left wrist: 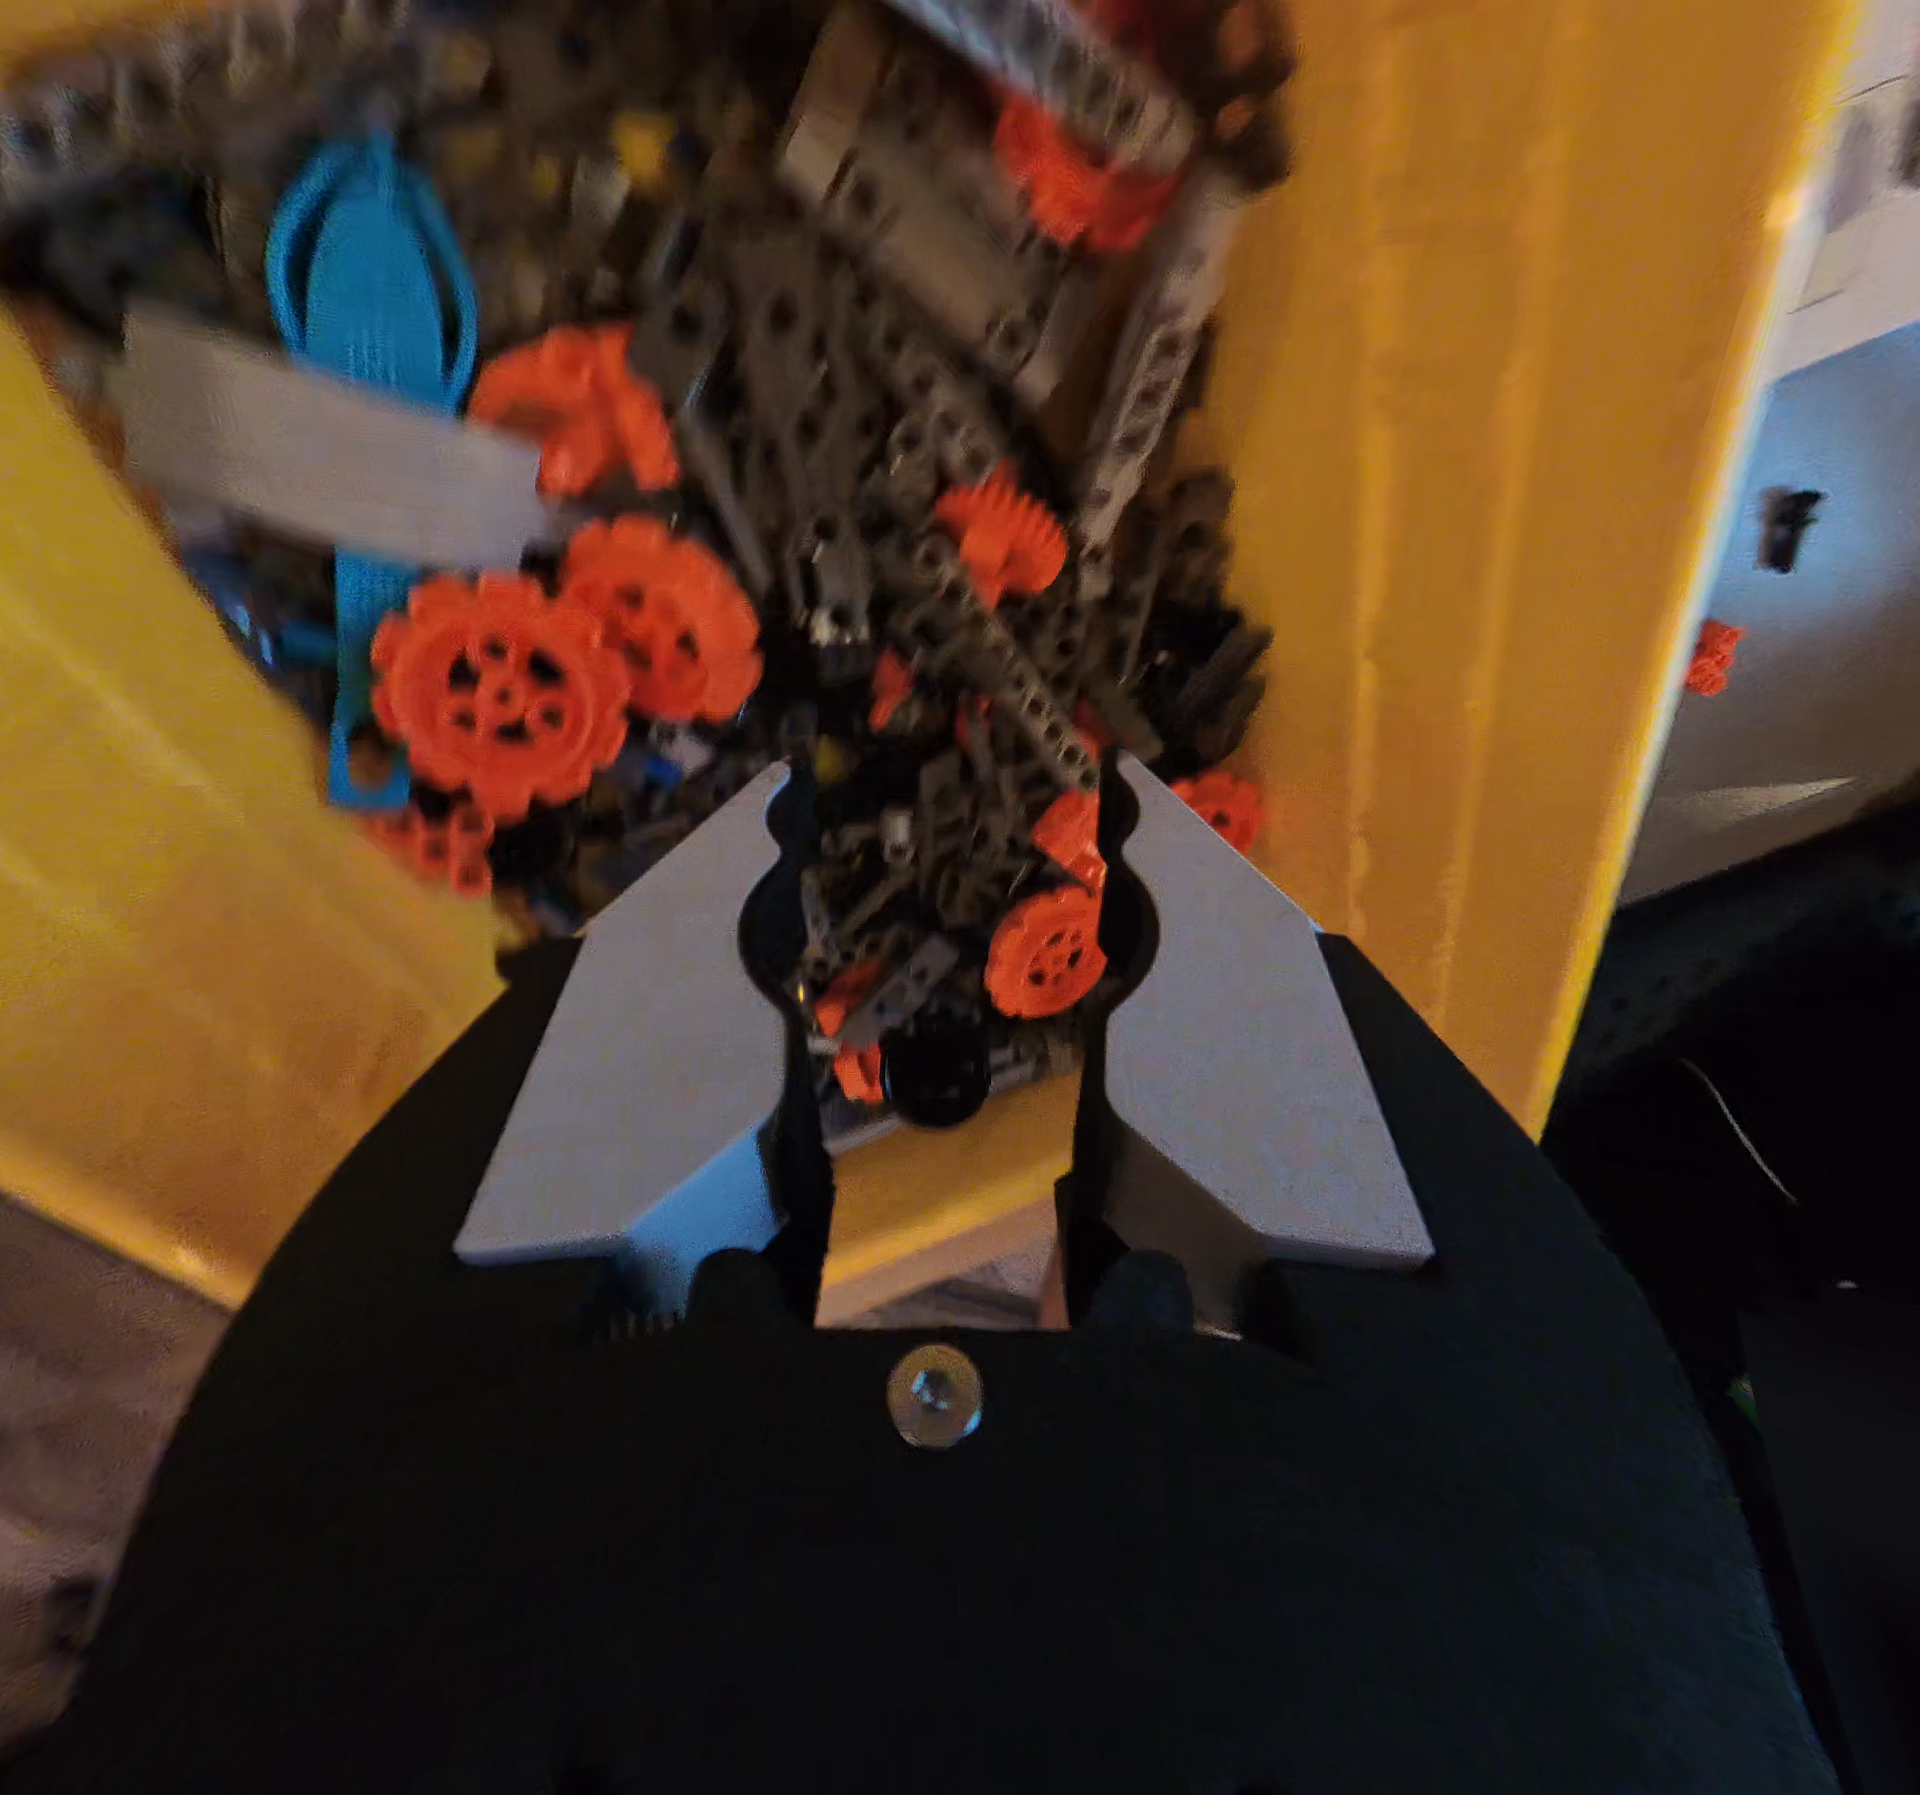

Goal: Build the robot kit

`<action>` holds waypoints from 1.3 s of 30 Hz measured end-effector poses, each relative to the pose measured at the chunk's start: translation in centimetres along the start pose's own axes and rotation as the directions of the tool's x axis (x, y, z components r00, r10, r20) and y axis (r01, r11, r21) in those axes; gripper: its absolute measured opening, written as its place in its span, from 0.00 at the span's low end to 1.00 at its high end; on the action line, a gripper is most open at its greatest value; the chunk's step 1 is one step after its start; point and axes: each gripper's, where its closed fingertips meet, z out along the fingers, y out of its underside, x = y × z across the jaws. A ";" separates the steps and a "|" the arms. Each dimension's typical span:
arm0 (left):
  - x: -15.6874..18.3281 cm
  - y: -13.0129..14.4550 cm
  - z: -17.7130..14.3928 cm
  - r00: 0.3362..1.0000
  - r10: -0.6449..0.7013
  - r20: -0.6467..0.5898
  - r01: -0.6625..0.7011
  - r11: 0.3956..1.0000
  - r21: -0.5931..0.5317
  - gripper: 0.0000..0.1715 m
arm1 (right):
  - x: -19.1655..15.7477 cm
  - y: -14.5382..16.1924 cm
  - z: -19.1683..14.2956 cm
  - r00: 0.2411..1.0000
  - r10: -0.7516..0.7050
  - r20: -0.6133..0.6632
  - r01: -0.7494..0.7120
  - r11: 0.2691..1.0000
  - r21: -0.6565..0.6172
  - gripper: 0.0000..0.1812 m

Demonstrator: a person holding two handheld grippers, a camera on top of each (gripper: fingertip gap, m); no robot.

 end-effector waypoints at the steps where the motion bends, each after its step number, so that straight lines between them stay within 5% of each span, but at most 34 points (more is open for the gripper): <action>1: -0.5 1.0 0.0 0.999 -0.042 0.008 0.042 0.999 -0.021 0.30 | 0.0 0.0 0.0 1.000 0.000 0.000 0.000 1.000 0.001 0.08; 10: -3.4 5.9 1.0 0.964 -0.263 0.030 0.264 0.948 -0.178 0.27 | -0.1 0.1 0.2 1.000 -0.007 0.001 0.007 1.000 -0.010 0.08; 20: -3.3 6.0 3.1 0.980 -0.199 0.029 0.198 0.930 -0.311 0.18 | -0.1 0.3 0.1 1.000 -0.009 0.003 0.009 1.000 -0.015 0.08; 26: -4.0 5.5 3.1 0.991 -0.116 0.064 0.130 0.946 -0.299 0.07 | -0.2 0.3 0.2 1.000 -0.012 0.005 0.012 1.000 -0.019 0.08; 37: -4.9 2.3 2.7 0.994 -0.090 0.068 0.101 0.979 -0.179 0.07 | -0.3 0.4 0.4 1.000 -0.024 0.007 0.024 0.999 -0.031 0.08; 39: -3.9 2.6 2.7 0.991 -0.134 0.029 0.137 0.976 -0.172 0.14 | -0.4 0.4 0.4 1.000 -0.025 0.009 0.025 0.999 -0.033 0.08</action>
